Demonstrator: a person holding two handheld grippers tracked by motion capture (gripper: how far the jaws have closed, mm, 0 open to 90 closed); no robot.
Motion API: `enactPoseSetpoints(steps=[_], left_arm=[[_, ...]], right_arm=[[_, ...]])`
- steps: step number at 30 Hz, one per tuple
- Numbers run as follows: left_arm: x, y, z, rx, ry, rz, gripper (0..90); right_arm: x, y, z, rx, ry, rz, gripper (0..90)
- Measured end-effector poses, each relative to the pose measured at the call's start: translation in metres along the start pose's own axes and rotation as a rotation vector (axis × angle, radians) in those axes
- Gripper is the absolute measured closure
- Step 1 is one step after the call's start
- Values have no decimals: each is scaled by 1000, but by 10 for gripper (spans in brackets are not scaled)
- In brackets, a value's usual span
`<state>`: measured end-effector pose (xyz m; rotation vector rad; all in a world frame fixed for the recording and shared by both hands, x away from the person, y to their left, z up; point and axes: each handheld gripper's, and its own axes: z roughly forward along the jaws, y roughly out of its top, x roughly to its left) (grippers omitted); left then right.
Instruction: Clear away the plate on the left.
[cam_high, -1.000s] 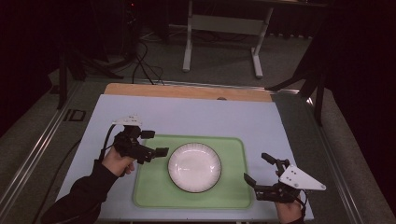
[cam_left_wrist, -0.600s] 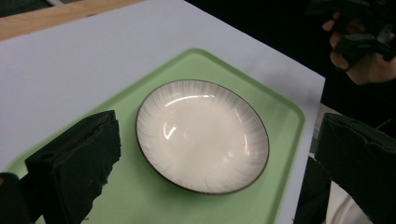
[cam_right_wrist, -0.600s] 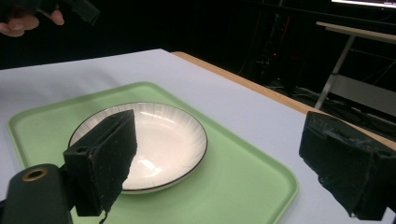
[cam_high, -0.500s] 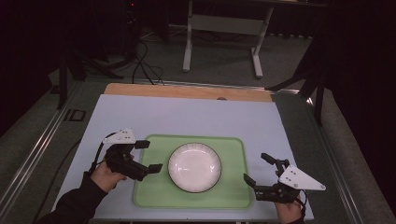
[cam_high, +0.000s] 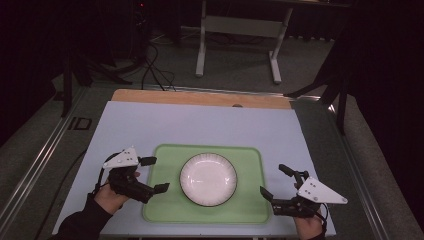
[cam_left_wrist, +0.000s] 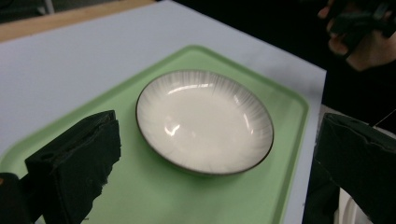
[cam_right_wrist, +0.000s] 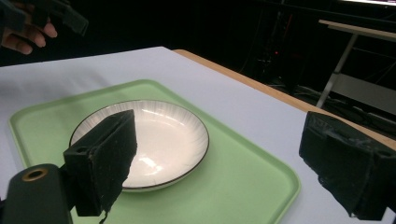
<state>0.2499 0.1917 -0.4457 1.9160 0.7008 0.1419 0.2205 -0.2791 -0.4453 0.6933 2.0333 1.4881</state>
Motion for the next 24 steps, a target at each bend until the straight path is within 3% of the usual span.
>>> enactPoseSetpoints(steps=[5, 8, 9, 13, 19, 24], left_arm=[[2, -17, 5, -21, 5, 49, 7], [2, -21, 9, 6, -12, 57, 8], [2, -22, 10, -5, -25, 64, 7], [-4, -24, 12, -20, -49, 97, 8], [-10, -24, 13, -49, -29, 132, 7], [-10, -25, 15, -43, -34, 133, 8]], right_arm=[[0, 0, 0, -4, 4, 3, 110], [2, -1, 0, -1, 10, 7, 110], [2, -1, 0, 2, 12, 5, 110], [3, -2, 3, 10, 26, 8, 110], [3, -3, 3, 11, 29, 11, 110], [2, -4, 3, 16, 33, 14, 110]])
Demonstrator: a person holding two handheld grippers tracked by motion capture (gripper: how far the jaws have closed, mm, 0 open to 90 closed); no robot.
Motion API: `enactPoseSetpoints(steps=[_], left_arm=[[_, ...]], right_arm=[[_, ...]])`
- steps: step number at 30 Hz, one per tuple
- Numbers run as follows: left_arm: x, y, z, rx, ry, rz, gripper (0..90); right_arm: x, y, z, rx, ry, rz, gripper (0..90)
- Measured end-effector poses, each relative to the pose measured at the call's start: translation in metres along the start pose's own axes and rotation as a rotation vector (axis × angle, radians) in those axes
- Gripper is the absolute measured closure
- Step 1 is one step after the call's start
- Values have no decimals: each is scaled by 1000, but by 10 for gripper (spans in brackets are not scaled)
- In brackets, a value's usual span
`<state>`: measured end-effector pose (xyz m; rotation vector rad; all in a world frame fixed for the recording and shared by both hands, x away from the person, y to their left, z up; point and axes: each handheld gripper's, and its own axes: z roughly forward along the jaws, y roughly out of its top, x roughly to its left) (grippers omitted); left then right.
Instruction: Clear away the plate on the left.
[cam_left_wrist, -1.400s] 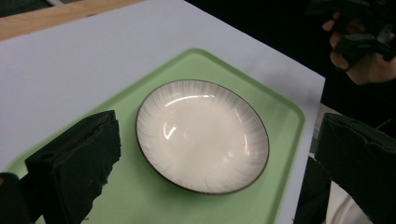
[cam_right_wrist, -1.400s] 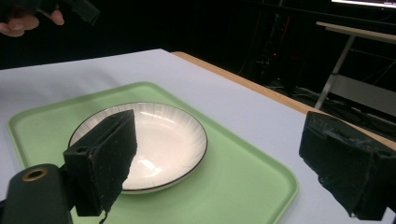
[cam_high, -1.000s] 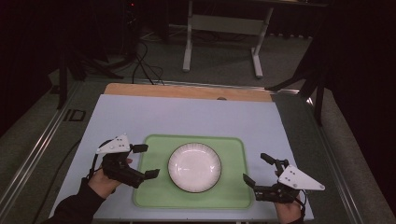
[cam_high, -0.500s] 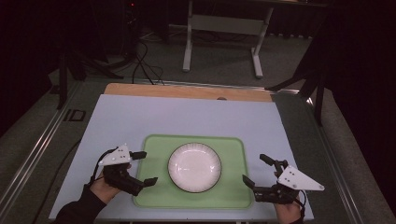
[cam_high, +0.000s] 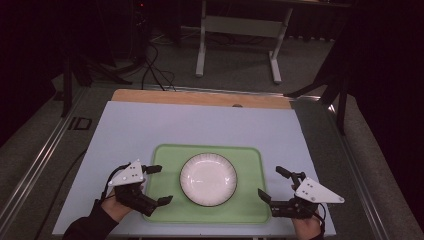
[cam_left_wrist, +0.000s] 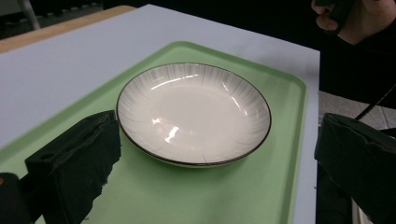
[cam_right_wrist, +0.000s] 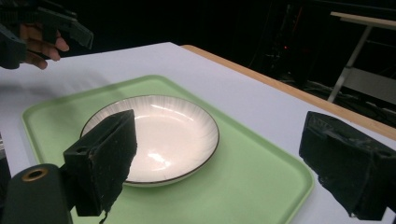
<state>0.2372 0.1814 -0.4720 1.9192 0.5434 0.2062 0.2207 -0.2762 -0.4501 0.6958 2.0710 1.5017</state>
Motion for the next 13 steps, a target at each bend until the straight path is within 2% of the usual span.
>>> enactPoseSetpoints(steps=[2, 5, 13], left_arm=[[0, 0, 1, -1, 0, 3, 8], [1, -1, 2, -3, -14, -15, 8], [2, -1, 2, -9, -14, -24, 8]], right_arm=[[0, 0, 0, 7, -5, -2, 110], [0, -1, 0, 11, -7, -1, 110], [-1, -2, 2, 20, -2, 5, 111]])
